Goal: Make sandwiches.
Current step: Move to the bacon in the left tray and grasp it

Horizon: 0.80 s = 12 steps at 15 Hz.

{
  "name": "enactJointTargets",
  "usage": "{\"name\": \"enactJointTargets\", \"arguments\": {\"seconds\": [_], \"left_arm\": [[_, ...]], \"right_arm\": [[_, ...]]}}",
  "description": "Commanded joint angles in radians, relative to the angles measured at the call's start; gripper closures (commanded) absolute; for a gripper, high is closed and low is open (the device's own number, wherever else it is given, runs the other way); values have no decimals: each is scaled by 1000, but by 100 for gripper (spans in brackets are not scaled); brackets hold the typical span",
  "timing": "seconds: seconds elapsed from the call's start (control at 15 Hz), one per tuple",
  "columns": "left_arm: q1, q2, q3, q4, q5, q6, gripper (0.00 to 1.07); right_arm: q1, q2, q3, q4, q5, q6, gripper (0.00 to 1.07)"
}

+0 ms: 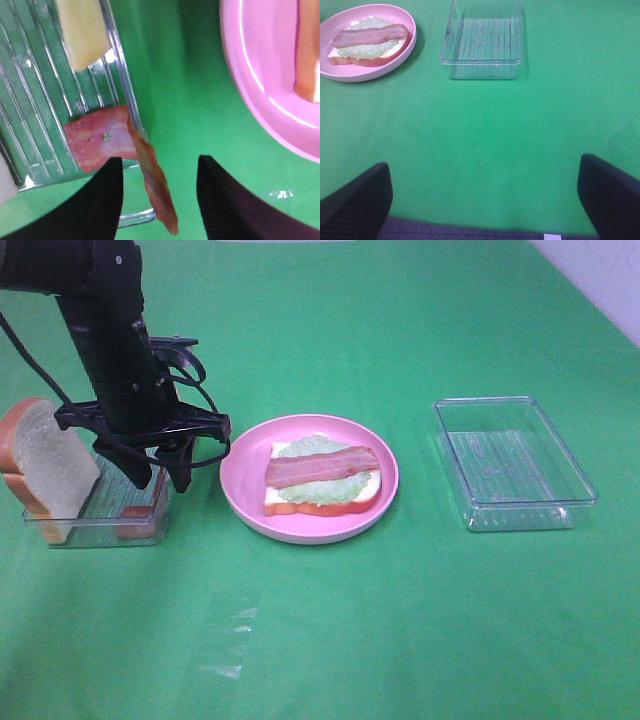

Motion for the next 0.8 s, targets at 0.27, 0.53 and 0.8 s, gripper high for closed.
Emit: {"name": "enactJointTargets", "arguments": {"seconds": [0.27,0.53,0.8], "left_arm": [[-5,5,-2,3,-7,-1,101],[-5,1,-2,5,-6,-1,107],[-5,-34,-2,10,2,-1,107]], "right_arm": [[-1,-32,3,9,-3,0,11],[-1,-32,3,9,-3,0,11],[-1,-32,3,9,-3,0,11]]}}
